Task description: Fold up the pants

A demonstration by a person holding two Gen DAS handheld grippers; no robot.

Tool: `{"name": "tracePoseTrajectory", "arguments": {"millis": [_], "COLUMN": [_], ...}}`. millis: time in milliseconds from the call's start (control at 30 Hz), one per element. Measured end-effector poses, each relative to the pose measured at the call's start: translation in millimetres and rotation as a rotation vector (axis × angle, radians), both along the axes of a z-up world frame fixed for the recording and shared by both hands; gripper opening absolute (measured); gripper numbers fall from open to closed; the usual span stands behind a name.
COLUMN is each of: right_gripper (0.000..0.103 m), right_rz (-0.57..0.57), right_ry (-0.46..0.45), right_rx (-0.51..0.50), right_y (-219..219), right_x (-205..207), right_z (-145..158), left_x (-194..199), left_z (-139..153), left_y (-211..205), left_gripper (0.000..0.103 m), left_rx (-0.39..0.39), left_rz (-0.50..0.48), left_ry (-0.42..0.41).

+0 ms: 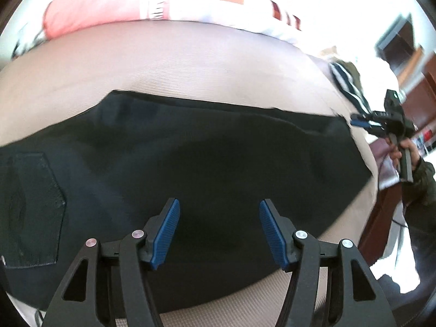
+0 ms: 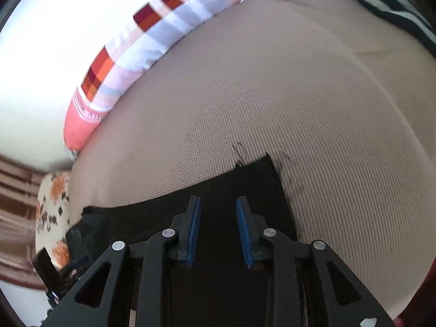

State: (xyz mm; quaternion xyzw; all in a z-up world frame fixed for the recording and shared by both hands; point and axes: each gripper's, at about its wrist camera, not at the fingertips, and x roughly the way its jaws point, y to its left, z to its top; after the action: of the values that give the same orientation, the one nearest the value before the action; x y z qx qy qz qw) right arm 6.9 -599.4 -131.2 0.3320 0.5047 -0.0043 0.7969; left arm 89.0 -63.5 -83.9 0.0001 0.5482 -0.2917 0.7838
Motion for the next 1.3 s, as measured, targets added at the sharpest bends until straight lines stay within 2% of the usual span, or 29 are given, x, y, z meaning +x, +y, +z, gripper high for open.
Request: {"name": "tracePoseTrajectory", "arguments": {"millis": [167,300,433,500,600,667,800,900,1033,1167,1300], "right_gripper": [0.026,0.026,0.026,0.023,0.011,0.005,0.003,0.002,0.002,0.000,0.001], "right_rz": [0.061,0.103,0.137,0.154,0.183,0.173,0.079,-0.001,-0.087,-0.137,-0.175], "right_ry": [0.042,0.058,0.026,0.010,0.005,-0.005,-0.102,-0.148,-0.162,-0.110,-0.067], "right_rx": [-0.028,-0.026,-0.005,0.009,-0.008,-0.061,-0.296,-0.390,-0.390,-0.428,-0.359], "right_y": [-8.7,-10.5,-9.1,-7.7,-1.7,4.1,25.3,30.9,21.6,14.9,-1.0], "right_x": [25.2,33.1,39.0,40.1,38.9,34.5,11.0,-3.9,-15.1,-6.3,-0.2], "right_z": [-12.8,-24.2,-29.0,-30.5,-31.0,-26.1,6.4,22.1,23.9,8.4,-10.9], "left_x": [11.4,18.7,21.0,22.1,23.6,24.1,27.2,29.8,32.9,38.0,45.6], "left_z": [-6.8,-11.2,-14.7,-17.1,-19.2,-20.3,-18.7,-16.9,-16.3,-22.0,-31.1], "left_y": [4.7,1.4,-0.4,-3.5,-6.4,-8.0,-7.8,-7.7,-7.6,-5.2,-3.1], "left_gripper": [0.062,0.062,0.062,0.062,0.062,0.062,0.062,0.062,0.062,0.062,0.062], "left_rx": [0.010,0.024,0.030,0.041,0.048,0.056,0.057,0.062,0.067,0.081,0.094], "left_rz": [0.077,0.092,0.099,0.100,0.100,0.102,0.116,0.130,0.138,0.147,0.156], "left_ry": [0.025,0.032,0.039,0.041,0.045,0.041,0.020,-0.006,-0.038,-0.064,-0.067]}}
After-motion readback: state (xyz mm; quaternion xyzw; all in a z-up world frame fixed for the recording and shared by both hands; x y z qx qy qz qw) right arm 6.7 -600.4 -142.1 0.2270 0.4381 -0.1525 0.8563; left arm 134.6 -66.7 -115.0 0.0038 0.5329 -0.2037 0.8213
